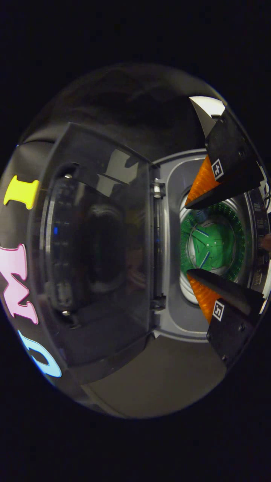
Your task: Put the clothes into the washing machine and then close the washing machine lid.
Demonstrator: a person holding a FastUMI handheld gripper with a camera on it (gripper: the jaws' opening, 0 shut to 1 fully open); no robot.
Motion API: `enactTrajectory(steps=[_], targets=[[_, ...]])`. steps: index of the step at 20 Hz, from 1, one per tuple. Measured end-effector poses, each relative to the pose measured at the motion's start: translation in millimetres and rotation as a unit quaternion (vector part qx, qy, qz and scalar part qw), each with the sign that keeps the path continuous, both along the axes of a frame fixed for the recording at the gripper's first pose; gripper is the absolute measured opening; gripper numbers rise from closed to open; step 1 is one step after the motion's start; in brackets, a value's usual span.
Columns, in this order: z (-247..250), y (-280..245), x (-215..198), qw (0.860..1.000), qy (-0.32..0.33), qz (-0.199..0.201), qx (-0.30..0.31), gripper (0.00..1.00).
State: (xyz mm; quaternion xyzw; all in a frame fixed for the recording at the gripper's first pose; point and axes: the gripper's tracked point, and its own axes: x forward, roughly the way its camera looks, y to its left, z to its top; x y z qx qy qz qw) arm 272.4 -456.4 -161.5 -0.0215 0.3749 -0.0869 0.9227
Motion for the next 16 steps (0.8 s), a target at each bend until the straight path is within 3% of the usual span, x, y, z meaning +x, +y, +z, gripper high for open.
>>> enactTrajectory(steps=[9, 16], targets=[[138.8, 3.6, 35.7, 0.994, -0.113, 0.003, -0.008, 0.99], [204.5, -0.1, 79.3, 0.987, -0.163, -0.006, -0.015, 0.99]])
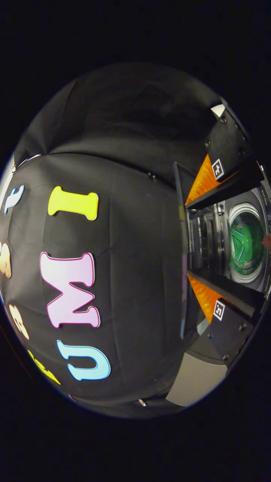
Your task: Put the clothes into the washing machine and then close the washing machine lid.
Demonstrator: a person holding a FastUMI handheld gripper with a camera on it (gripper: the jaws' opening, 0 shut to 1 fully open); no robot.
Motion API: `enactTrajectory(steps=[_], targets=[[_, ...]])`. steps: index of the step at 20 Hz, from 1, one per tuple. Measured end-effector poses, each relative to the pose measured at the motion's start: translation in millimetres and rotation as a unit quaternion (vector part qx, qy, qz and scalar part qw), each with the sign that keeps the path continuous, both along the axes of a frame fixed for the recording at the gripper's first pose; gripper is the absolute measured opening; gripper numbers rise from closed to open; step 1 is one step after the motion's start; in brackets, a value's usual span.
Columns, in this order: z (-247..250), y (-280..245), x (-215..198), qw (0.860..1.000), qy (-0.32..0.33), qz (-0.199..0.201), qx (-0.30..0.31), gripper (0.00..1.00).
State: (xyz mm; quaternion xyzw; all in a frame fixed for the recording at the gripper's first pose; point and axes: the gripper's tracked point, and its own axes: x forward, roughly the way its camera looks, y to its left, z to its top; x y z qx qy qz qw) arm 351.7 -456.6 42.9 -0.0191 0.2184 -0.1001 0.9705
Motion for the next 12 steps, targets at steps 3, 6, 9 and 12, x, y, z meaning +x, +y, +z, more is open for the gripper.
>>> enactTrajectory(steps=[3, 6, 9, 12], targets=[[-1.3, -0.2, 25.5, 1.000, 0.004, 0.002, -0.001, 0.99], [-12.3, -2.3, 47.5, 1.000, 0.012, 0.001, 0.003, 0.99], [-28.5, -3.9, 68.5, 1.000, 0.027, 0.000, 0.001, 0.99], [-52.6, -3.8, 73.6, 0.998, 0.056, 0.005, 0.004, 0.99]])
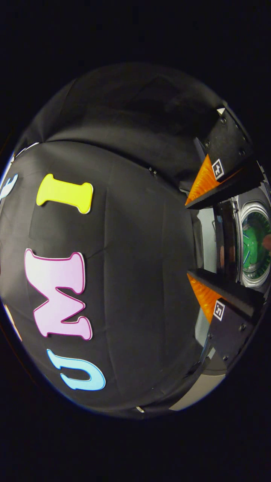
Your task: Put the clothes into the washing machine and then close the washing machine lid.
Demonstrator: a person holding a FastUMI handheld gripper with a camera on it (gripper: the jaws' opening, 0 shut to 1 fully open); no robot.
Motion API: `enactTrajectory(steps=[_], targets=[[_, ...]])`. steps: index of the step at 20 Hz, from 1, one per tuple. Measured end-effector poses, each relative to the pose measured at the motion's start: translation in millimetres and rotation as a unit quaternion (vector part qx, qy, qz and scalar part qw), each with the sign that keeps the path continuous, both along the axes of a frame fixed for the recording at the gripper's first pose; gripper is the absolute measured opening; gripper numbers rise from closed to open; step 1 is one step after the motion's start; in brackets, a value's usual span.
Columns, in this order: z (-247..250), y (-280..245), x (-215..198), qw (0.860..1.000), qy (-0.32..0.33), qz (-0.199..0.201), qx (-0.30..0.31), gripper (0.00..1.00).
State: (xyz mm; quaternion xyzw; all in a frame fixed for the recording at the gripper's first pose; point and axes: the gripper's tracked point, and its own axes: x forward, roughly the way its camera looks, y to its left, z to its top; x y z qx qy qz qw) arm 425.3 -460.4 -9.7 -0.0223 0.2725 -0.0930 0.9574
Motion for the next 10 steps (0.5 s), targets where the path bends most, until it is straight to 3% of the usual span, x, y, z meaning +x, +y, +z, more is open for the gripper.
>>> enactTrajectory(steps=[10], targets=[[8.9, -3.8, -23.1, 0.997, -0.083, -0.006, 0.012, 0.99]])
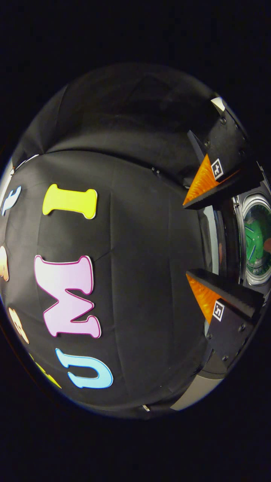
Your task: Put the clothes into the washing machine and then close the washing machine lid.
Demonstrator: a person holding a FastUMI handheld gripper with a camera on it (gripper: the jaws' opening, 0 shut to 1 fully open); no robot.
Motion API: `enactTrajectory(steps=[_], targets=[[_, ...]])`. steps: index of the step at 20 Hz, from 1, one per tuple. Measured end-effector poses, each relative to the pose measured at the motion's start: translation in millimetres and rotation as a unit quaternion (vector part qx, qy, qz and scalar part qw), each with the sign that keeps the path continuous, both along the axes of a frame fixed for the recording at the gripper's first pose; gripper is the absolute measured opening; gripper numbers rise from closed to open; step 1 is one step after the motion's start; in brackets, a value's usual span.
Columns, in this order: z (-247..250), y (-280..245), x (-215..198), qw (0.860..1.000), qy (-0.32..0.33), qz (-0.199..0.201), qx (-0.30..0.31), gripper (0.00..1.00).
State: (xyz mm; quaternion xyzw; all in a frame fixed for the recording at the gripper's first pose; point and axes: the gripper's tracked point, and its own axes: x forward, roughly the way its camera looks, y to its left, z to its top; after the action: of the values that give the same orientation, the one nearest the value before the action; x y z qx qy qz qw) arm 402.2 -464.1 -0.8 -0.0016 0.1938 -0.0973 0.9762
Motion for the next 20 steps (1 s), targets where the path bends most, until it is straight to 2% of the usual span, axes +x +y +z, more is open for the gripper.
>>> enactTrajectory(steps=[20], targets=[[-12.2, 5.0, -67.6, 0.999, 0.034, 0.019, 0.001, 0.99]])
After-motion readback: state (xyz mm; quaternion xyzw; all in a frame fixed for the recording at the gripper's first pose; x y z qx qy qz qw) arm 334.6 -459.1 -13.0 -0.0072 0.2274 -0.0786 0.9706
